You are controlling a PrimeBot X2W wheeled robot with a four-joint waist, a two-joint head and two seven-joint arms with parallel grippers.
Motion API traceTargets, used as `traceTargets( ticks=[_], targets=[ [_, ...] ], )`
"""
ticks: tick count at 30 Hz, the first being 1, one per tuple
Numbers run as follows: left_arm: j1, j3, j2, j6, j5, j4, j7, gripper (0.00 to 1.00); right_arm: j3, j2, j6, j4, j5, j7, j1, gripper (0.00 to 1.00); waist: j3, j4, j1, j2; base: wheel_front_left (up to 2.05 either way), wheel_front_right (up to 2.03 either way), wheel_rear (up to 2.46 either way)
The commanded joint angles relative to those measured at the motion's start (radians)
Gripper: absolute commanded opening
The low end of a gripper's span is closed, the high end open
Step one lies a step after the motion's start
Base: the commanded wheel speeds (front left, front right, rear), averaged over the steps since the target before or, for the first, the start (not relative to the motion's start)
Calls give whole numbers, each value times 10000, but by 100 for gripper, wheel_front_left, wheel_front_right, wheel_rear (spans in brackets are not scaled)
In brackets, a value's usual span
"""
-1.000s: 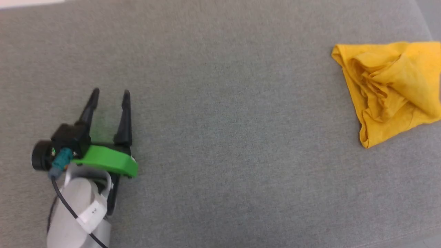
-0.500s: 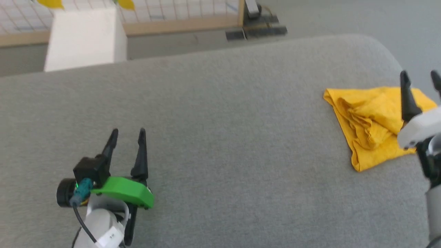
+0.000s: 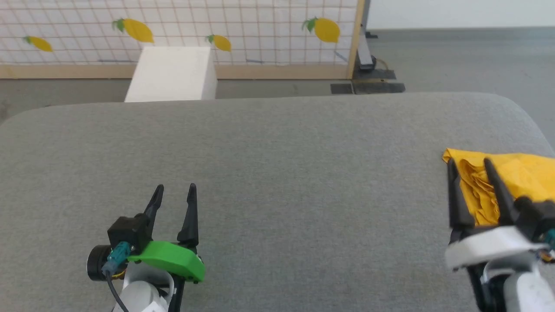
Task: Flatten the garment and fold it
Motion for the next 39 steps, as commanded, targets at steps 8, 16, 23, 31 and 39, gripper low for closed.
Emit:
traceTargets(
  ticks=[8, 16, 23, 31, 39],
  targets=[
    [503, -11, -133, -56, -36, -2, -46, 100, 306, 113, -15, -60, 102, -544, 1200, 100, -373, 379, 1, 0, 0, 0, 0],
    [829, -68, -182, -121, -9, 128, -47, 100, 334, 116, -15, 60, 191, -526, 1485, 100, -515, 393, 1, 0, 0, 0, 0],
    [836, -46, -225, -131, -11, 167, -47, 100, 351, 117, -15, 154, 346, -562, 1472, 100, -477, 403, 1, 0, 0, 0, 0],
    [736, -62, -196, -90, 6, 176, 9, 0, 335, 96, 0, 166, 357, -476, 1384, 0, -468, 409, 1, 0, 0, 0, 0],
    [754, -41, -201, -63, 71, 93, 83, 0, 353, 97, 0, 150, 305, -425, 1369, 0, -460, 407, 1, 0, 0, 0, 0]
  ],
)
